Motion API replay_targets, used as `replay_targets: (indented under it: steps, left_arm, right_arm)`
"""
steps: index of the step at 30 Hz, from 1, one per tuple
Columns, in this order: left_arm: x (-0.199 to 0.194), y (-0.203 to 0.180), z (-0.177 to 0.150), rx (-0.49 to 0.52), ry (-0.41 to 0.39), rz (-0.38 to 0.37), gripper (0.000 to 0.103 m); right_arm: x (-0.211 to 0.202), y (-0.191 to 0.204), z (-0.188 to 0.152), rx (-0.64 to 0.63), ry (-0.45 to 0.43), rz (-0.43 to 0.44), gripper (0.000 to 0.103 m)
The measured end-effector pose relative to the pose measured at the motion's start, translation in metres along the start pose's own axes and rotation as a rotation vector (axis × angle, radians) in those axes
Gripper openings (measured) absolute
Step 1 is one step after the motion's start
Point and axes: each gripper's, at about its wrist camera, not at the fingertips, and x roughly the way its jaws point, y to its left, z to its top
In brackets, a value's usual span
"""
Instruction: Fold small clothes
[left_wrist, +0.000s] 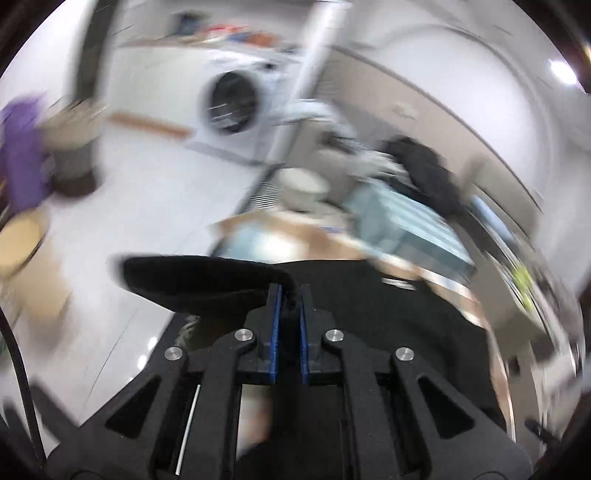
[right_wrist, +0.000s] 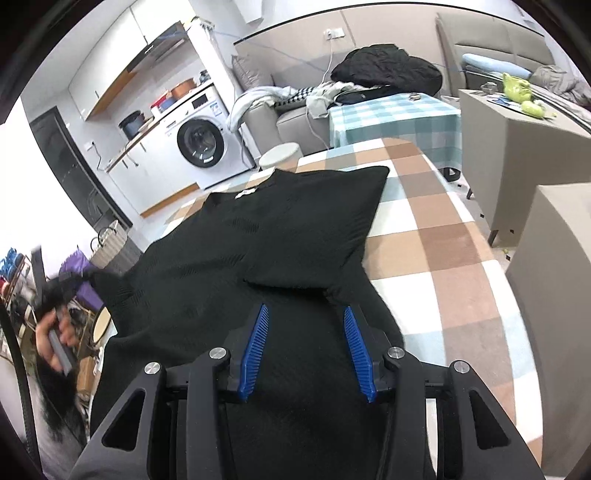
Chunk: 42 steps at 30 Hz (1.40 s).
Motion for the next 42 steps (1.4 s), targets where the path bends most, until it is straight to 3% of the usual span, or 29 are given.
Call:
replay_targets:
  steps: [3,5,6,7,11,17,22,25,33,42]
  left_arm:
    - [0.032,-0.076,-0.005,0.118,0.111,-0.237,0.006]
    - [0.058,-0.105,-0.019,0.133,0.222,-0.335,0.022]
    - [0.070,-0.114,-0.028,0.136,0.282,-0.347,0.040]
    - [0.075,-0.117,-0.033,0.132,0.304,-0.336,0.051]
    - [0.074,-0.103,-0.046,0.136,0.301,-0.294,0.051]
    - [0.048,-0.046,-0.067,0.061,0.289,-0.156,0.051]
    - [-0.016,0.010,-0.108,0.112,0.251,-0.025,0.053]
    - [-0.052,0.033,-0.129,0.123,0.250,0.026,0.058]
    - [-0.113,0.085,-0.194,0.108,0.297,0.141,0.059]
    - [-0.132,0.099,-0.231,0.088,0.362,0.143,0.059]
  right_arm:
    - [-0.008,-0.007,-0.003,0.019,-0.007,-0.013,0.044]
    - [-0.012,-0.011,-0.005,0.023,-0.005,-0.017,0.044]
    - [-0.013,-0.014,-0.006,0.028,-0.003,-0.027,0.044]
    - [-0.015,-0.015,-0.008,0.030,-0.001,-0.034,0.044]
    - [-0.023,-0.028,-0.015,0.050,-0.002,-0.049,0.044]
    - [-0.019,-0.040,-0.019,0.077,0.012,-0.047,0.044]
    - [-0.013,-0.037,-0.024,0.036,0.061,-0.043,0.045]
    - [-0.022,-0.044,-0.035,0.031,0.077,-0.045,0.052]
    - [-0.054,-0.056,-0.098,-0.015,0.148,-0.075,0.058]
    - [-0.065,-0.051,-0.138,-0.071,0.198,-0.081,0.058]
